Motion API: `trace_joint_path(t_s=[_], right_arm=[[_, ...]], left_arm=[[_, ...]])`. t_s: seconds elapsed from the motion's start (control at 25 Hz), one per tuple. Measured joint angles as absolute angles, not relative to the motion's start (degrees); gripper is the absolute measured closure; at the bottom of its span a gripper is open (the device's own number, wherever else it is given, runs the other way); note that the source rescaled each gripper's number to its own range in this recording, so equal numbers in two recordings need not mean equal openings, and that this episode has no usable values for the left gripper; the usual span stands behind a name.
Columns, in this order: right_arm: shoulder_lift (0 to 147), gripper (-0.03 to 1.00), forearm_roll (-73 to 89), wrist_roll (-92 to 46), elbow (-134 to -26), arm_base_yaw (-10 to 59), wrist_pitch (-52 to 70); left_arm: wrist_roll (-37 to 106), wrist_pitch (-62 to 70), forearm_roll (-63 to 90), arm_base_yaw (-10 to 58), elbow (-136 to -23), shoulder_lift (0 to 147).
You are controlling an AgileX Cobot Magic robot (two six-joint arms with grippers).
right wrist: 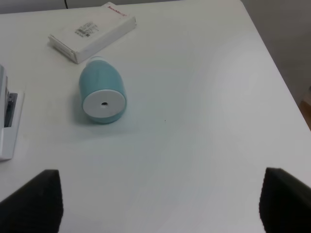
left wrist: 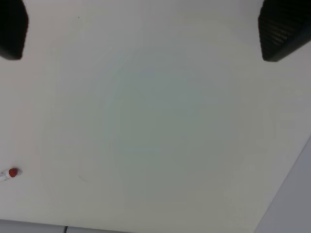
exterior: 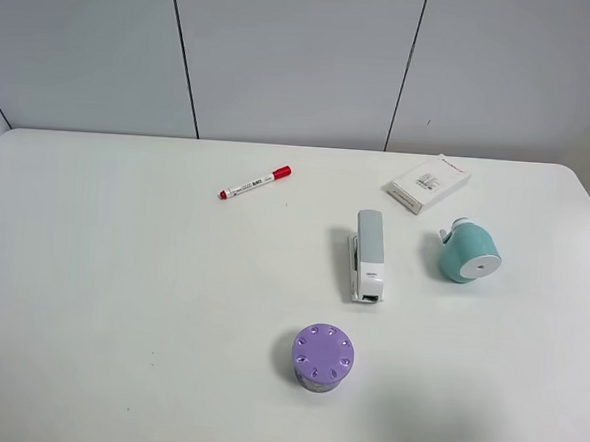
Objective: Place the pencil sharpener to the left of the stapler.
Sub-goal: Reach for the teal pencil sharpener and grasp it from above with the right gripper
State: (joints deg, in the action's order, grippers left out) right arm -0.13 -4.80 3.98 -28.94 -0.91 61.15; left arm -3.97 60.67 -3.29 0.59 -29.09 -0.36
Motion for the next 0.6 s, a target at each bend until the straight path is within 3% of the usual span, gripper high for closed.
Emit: trace_joint_path(t_s=[0.2, 0.6], right_arm=[[6.41, 0.05, -4.8, 4.35, -32.31, -0.91, 61.27], [36.01, 0.05, -4.73, 4.46, -49.83, 0.05, 60.93]], left_arm=[[-3.97, 60.67, -3.29, 0.59, -29.09, -0.36], [-3.97, 60.67, -3.29, 0.59, -29.09, -0.36]])
